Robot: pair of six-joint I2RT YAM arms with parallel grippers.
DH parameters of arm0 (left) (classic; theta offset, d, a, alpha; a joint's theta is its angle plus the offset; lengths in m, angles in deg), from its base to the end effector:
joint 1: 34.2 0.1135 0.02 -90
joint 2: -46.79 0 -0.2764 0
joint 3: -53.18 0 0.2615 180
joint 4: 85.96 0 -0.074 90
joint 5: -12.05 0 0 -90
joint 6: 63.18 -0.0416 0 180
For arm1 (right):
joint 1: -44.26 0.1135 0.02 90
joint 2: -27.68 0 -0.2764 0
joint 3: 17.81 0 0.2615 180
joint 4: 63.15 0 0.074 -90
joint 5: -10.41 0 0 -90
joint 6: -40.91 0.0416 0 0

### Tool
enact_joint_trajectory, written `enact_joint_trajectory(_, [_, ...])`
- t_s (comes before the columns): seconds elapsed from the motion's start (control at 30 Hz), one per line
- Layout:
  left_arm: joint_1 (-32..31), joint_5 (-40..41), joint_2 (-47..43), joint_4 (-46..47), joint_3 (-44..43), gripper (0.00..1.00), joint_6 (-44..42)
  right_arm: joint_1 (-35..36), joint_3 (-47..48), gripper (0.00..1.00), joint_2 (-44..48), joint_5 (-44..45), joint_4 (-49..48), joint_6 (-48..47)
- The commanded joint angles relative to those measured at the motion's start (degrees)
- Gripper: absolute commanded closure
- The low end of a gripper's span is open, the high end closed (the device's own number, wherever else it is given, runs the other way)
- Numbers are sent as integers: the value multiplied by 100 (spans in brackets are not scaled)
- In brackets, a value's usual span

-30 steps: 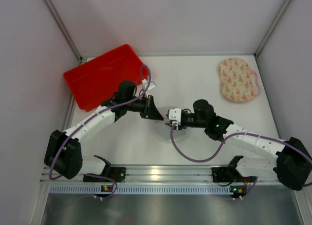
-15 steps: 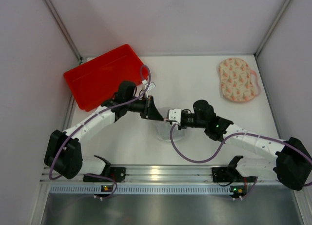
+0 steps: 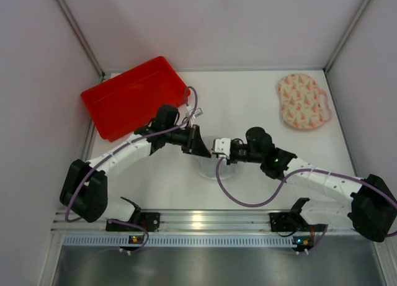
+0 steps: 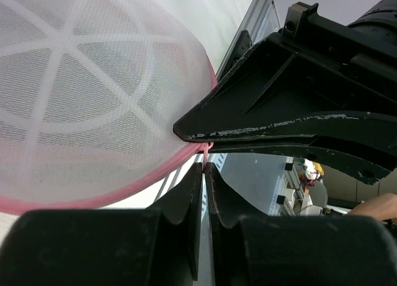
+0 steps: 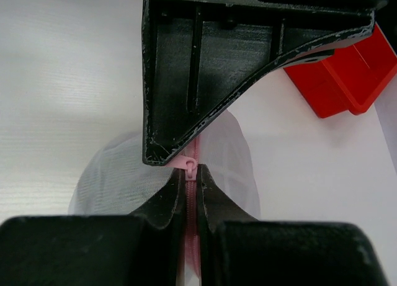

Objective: Place the bra in the laundry bag and zip it closed
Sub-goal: Zip the zipper on the laundry bag.

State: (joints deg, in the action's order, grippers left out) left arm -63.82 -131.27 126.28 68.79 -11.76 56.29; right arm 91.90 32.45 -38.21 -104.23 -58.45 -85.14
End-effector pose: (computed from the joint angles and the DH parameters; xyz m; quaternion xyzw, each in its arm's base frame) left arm 0.2431 -0.1766 0.2563 0.1914 0.8090 -0.5404 0.1294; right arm 0.1649 0.2066 0.2565 -0.6258 0.5161 0.2306 0.5375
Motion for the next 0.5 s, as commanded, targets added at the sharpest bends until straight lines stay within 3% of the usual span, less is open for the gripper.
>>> enact_joint_trajectory(0.0, [-87,-109,50,276,-114,88,41,149,45,100,67,-120,-454,-24])
enact_joint_trajectory(0.33, [-131,6,59,276,-184,79,76,255,-8,100,155,-120,-454,-51])
enact_joint_trajectory(0.47, [-122,15,59,276,-193,89,76,307,-52,100,208,-120,-454,-95])
